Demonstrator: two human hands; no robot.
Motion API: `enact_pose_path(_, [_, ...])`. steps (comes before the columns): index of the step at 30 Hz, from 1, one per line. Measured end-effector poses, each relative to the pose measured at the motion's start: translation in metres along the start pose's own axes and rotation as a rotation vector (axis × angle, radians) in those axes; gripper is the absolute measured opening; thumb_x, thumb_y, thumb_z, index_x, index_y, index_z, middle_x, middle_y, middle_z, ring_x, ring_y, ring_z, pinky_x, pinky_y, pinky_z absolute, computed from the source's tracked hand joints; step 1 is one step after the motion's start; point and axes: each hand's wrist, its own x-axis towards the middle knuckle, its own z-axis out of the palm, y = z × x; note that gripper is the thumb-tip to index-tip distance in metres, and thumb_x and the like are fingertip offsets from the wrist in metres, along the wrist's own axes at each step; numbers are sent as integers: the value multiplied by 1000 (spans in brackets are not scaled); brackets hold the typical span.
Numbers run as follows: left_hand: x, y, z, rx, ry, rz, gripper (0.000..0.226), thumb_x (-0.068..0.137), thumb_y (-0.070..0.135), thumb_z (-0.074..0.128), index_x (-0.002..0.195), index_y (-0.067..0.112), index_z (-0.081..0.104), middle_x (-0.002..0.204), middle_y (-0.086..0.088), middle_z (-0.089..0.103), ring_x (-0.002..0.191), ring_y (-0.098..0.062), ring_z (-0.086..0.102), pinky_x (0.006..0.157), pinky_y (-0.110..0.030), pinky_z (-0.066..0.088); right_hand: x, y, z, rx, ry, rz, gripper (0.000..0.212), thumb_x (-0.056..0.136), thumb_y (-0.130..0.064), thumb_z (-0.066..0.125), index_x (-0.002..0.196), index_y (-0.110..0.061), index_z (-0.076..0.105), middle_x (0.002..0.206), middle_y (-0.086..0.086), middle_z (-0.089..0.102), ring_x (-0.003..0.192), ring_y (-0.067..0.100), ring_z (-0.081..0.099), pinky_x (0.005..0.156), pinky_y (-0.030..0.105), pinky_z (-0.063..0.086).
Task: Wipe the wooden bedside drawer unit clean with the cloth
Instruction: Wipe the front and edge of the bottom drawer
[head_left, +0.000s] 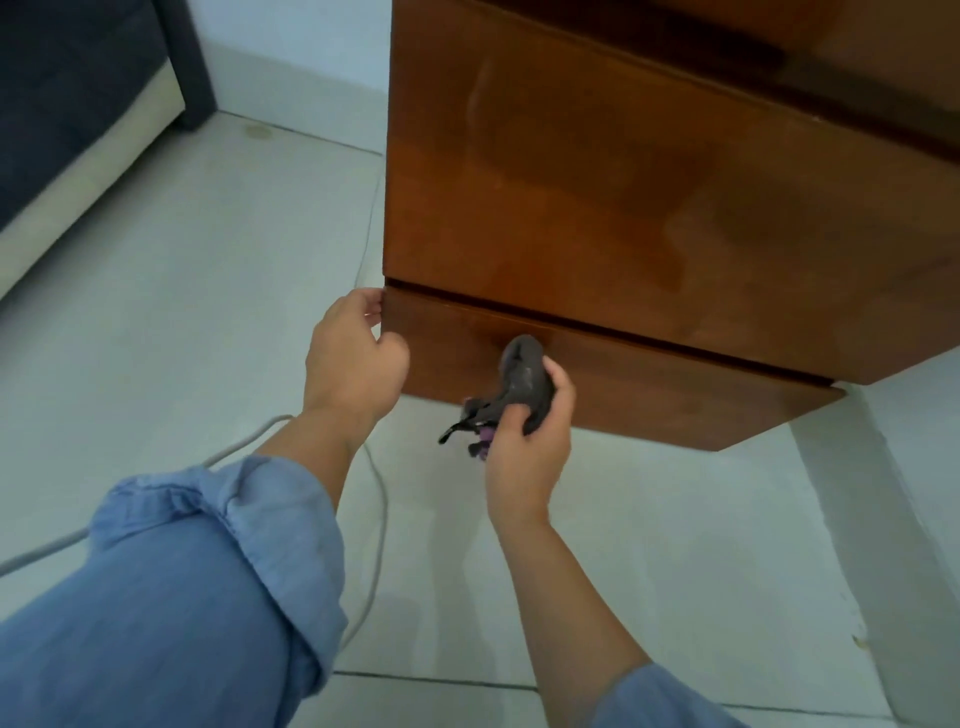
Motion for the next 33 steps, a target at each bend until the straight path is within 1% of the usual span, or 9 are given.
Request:
enact_pose_path(2, [-2,1,-3,-18,-15,-13,41,83,10,48,122,20,56,122,3,61,112,-12,57,99,-39,47,7,7,6,-18,70,-119,46,92,-14,43,131,-37,41,133,-6,50,110,28,58,89,42,54])
enact_pose_path(4, [-4,2,-4,-37,-15,-15,43,83,7,44,123,17,56,122,2,61,113,-12,57,100,-36,46,11,9,18,-126,24,-191,49,93,-4,44,136,-26,40,132,-12,43,121,7,46,97,10,40])
enact_pose_path(6, [-6,3,-6,-56,0,-18,45,83,3,41,123,15,57,117,2,62,110,-10,57,98,-29,45,12,14,30,-242,-2,-284,50,91,4,44,135,-20,45,125,-8,46,112,-5,40,89,-3,30])
enact_pose_path(12, [-7,1,-4,-181,44,-34,41,87,0,38,115,15,63,97,13,61,82,12,55,73,4,39,14,58,45,-550,-276,-454,60,81,12,46,129,-23,57,111,10,60,101,31,56,90,36,50])
enact_pose_path(17, [-3,-5,-5,-193,47,-35,40,86,5,39,112,17,66,103,8,66,98,-2,60,93,-17,46,29,61,56,-822,-691,-92,53,86,-1,50,129,-32,56,132,6,56,116,28,52,96,34,47])
enact_pose_path(22, [-1,-6,-5,-230,66,-61,40,75,18,32,96,26,66,98,6,68,101,-13,63,95,-31,49,13,50,35,-637,-568,-124,45,80,-2,52,116,-25,65,121,2,62,108,24,57,93,28,48])
enact_pose_path(27, [-5,-1,-2,-233,86,-74,45,77,17,32,105,20,68,99,6,68,100,-13,63,97,-33,48,6,21,28,-376,-171,-526,44,77,0,51,116,-16,63,108,5,61,97,19,52,85,21,43])
enact_pose_path(30, [-3,-7,-4,-236,63,-64,48,73,20,30,102,24,68,103,5,69,102,-12,63,96,-30,48,12,4,48,-420,-168,-580,50,79,3,49,125,-16,58,112,8,58,98,22,50,86,24,42])
enact_pose_path(33, [-3,-8,-5,-230,51,-49,42,77,15,30,98,30,65,98,8,67,101,-11,62,90,-23,47,18,18,56,-617,-342,-672,55,79,3,53,129,-18,56,109,7,59,97,28,51,90,34,47])
